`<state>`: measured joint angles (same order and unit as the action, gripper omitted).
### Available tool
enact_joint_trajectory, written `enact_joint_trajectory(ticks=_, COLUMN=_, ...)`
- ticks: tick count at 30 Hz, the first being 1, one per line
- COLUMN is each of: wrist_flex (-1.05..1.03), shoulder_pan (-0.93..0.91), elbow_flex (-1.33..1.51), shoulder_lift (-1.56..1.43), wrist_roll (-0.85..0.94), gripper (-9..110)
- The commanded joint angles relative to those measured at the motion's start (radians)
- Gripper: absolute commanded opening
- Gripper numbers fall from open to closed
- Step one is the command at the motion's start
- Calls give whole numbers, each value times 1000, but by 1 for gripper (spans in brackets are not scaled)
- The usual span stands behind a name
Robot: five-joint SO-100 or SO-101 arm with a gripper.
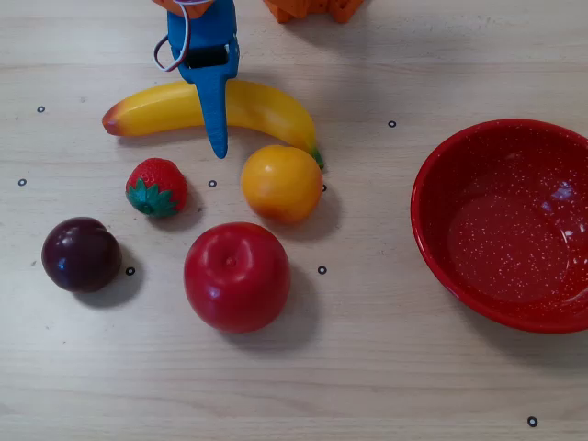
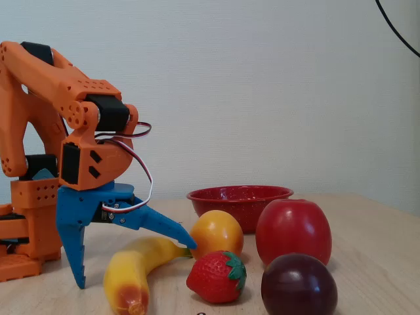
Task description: Put the banana in the red bowl.
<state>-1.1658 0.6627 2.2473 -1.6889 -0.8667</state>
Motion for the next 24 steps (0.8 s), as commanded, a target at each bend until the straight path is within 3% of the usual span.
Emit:
enact_joint_trajectory(ticks=1, wrist_flex=41, shoulder_pan=-12, elbow_flex=-29, shoulder_lift=-12, wrist_roll=-11, gripper=64)
enact_joint_trajectory(ticks=24, wrist_flex=52, shoulder_pan=34, elbow_flex=0, shoulder_lift=-29, wrist_roll=-58, gripper=42)
